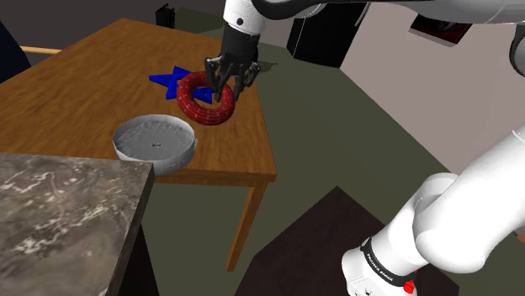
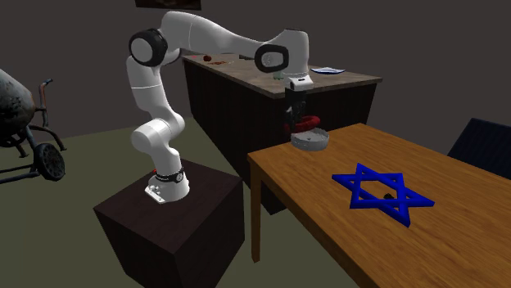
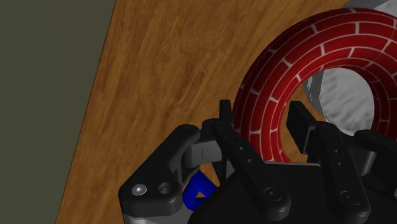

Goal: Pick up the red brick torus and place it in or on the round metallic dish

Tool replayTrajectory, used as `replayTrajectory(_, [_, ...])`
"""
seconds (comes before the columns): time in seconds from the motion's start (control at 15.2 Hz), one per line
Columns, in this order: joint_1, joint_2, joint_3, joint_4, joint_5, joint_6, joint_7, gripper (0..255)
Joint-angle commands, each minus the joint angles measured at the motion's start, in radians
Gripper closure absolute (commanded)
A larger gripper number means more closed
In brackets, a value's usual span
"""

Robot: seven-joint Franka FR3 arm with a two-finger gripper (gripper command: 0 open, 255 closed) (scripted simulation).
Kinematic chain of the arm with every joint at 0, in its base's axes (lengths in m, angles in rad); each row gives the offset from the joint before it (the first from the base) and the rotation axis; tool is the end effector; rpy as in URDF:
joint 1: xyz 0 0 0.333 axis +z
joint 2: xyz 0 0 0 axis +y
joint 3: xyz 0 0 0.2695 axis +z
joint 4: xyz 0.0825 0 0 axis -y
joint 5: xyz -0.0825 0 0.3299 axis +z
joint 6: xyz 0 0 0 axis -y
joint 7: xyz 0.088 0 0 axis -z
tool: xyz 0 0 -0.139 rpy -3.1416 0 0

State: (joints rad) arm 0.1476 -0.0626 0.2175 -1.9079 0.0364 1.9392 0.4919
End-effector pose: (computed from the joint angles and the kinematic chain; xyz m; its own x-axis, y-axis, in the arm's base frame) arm 0.4710 0.1856 0.4662 0.9877 -0.1395 0.0711 -0.1352 -0.9888 -0.0625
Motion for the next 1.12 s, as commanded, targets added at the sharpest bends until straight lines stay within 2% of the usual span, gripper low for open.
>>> replayTrajectory(0.0, [0.021,0.042,0.025,0.052,-0.013,-0.009,0.052,255])
replayTrajectory(0.46, [0.107,0.214,0.096,0.264,-0.083,-0.056,0.223,255])
replayTrajectory(1.06, [0.107,0.225,0.093,0.156,-0.088,0.062,0.226,255])
